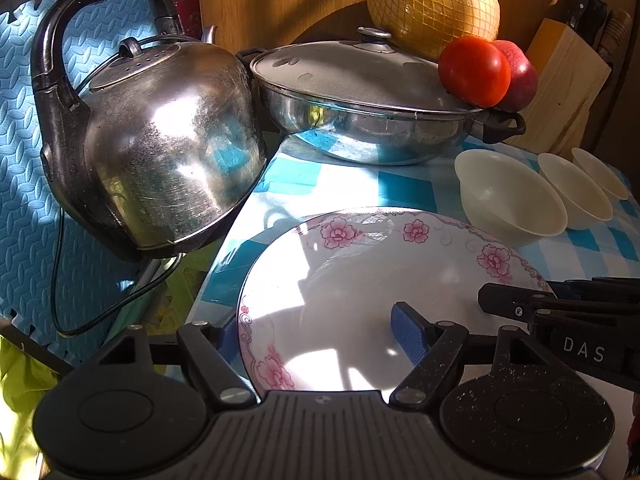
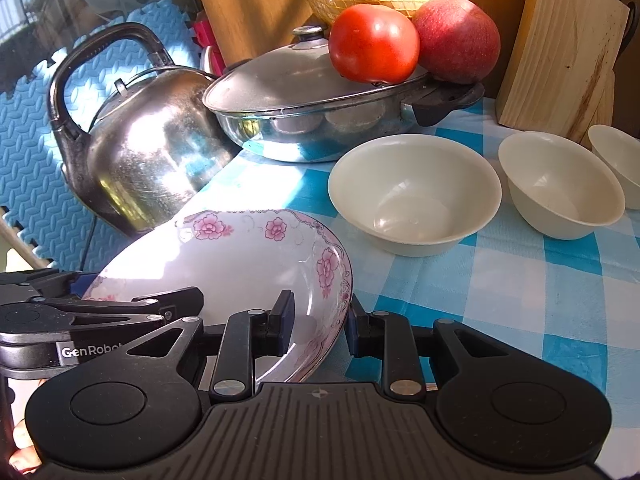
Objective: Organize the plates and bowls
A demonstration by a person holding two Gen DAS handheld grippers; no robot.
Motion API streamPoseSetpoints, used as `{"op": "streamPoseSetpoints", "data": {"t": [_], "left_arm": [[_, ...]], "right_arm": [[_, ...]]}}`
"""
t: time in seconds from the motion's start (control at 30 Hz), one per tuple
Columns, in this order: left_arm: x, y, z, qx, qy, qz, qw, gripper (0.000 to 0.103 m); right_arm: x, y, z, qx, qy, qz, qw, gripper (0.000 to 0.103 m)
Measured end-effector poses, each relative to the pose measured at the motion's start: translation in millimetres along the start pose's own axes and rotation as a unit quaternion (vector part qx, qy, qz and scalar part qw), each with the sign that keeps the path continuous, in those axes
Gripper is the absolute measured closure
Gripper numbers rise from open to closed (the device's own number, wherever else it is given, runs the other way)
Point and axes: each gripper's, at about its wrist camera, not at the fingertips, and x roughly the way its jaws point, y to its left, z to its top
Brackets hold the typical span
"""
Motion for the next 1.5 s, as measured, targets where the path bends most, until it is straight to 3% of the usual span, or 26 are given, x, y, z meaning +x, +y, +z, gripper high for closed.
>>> {"op": "streamPoseSetpoints", "data": {"t": [0.3,0.47,0.63,0.77,1.13,1.3,1.33,1.37,1.4,1.43,1.5], "left_arm": [[11.2,3.6,0.2,-0.010,0.025,-0.014,0.9996,0.034],[13.6,-10.9,-2.5,0.032,-0.001,0.023,0.9992,0.026],[17.8,-17.5,-0.2,0.041,-0.012,0.041,0.9982,0.027],[15.7,-15.4,-1.0,0.037,-0.015,0.040,0.9984,0.032],[-0.3,-13.3,-2.0,0.031,-0.042,0.034,0.9980,0.033],[-2.3,-23.3,-5.4,0.062,-0.049,0.048,0.9957,0.036],[-2.1,-24.5,-5.4,0.066,-0.049,0.045,0.9956,0.041],[-2.8,-26.3,-4.2,0.073,-0.044,0.010,0.9963,0.061],[-2.9,-29.0,-3.5,0.068,-0.033,-0.017,0.9970,0.064],[-3.4,-33.5,-4.3,0.073,-0.031,-0.021,0.9967,0.065],[-1.0,-39.1,-5.3,0.088,-0.034,0.022,0.9953,0.064]], "right_arm": [[5.3,-3.1,-1.9,0.000,0.008,-0.001,1.000,0.070],[10.0,-5.0,-0.8,0.003,0.002,0.006,1.000,0.065],[12.1,-3.2,0.8,0.002,-0.004,-0.001,1.000,0.066],[8.2,-3.4,-1.8,0.006,-0.006,-0.001,1.000,0.067],[-8.4,0.9,-1.8,0.003,-0.031,0.005,1.000,0.067],[-21.8,5.9,1.0,-0.014,-0.052,0.006,0.999,0.070],[-22.3,6.0,1.4,-0.017,-0.054,0.003,0.998,0.072],[-21.7,4.9,2.1,-0.015,-0.054,0.005,0.998,0.081],[-20.1,3.7,2.9,-0.011,-0.047,0.009,0.999,0.084],[-15.2,1.1,2.7,-0.002,-0.032,0.011,0.999,0.084],[-7.9,-4.4,-1.4,0.017,-0.019,0.000,1.000,0.083]]}}
